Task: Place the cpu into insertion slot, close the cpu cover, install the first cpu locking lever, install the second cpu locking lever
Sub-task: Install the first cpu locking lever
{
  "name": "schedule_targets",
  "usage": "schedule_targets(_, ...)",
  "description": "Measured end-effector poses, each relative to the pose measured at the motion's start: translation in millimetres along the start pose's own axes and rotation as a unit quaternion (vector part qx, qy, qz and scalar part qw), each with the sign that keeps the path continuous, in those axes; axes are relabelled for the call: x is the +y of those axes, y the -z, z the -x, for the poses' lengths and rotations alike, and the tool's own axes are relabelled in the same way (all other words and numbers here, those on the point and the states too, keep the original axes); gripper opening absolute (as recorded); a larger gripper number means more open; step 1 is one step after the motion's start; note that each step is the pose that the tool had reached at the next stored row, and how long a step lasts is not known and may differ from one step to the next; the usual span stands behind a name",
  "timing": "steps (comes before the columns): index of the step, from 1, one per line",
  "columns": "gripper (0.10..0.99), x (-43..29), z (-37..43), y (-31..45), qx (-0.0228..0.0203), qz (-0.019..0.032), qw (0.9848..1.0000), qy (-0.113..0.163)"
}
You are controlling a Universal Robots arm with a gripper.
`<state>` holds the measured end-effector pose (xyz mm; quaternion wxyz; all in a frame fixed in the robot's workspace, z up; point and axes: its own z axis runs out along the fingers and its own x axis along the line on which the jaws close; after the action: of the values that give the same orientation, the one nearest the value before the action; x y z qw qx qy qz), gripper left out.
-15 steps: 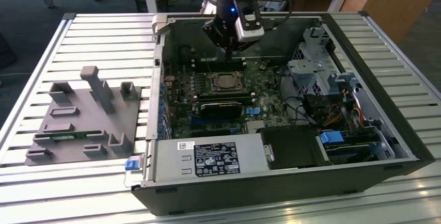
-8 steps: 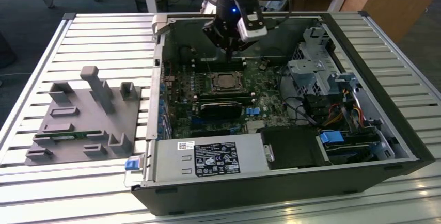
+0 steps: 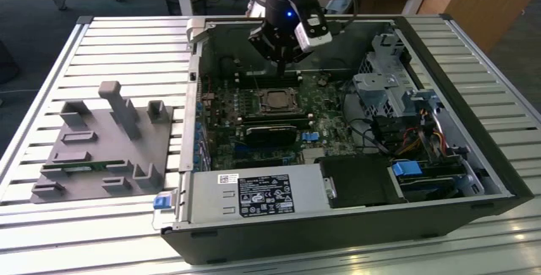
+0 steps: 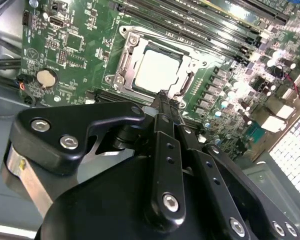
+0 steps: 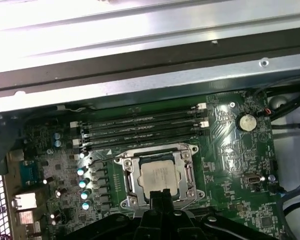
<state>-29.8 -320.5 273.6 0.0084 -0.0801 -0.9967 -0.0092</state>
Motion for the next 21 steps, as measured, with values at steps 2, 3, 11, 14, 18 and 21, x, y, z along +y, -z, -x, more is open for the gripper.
schedule_targets(2, 0.118, -0.2, -1.8, -0.2, -0.0006, 0.0006, 1.0, 0.003)
schedule_targets(3, 0.118, -0.6, -3.6, -0.3, -0.001, 0.0007, 1.0, 0.004)
schedule_targets(11, 0.118, -1.6, -9.8, -1.1, -0.0024, 0.0012, 0.999, 0.044)
schedule_targets(14, 0.118, -1.7, -10.5, -1.7, -0.0026, 0.0012, 0.9983, 0.058)
schedule_targets(18, 0.118, -3.1, -19.1, -2.7, -0.0042, 0.0014, 0.9982, 0.061)
schedule_targets(21, 0.118, -4.8, -29.3, -3.4, -0.0051, 0.0017, 0.9981, 0.061)
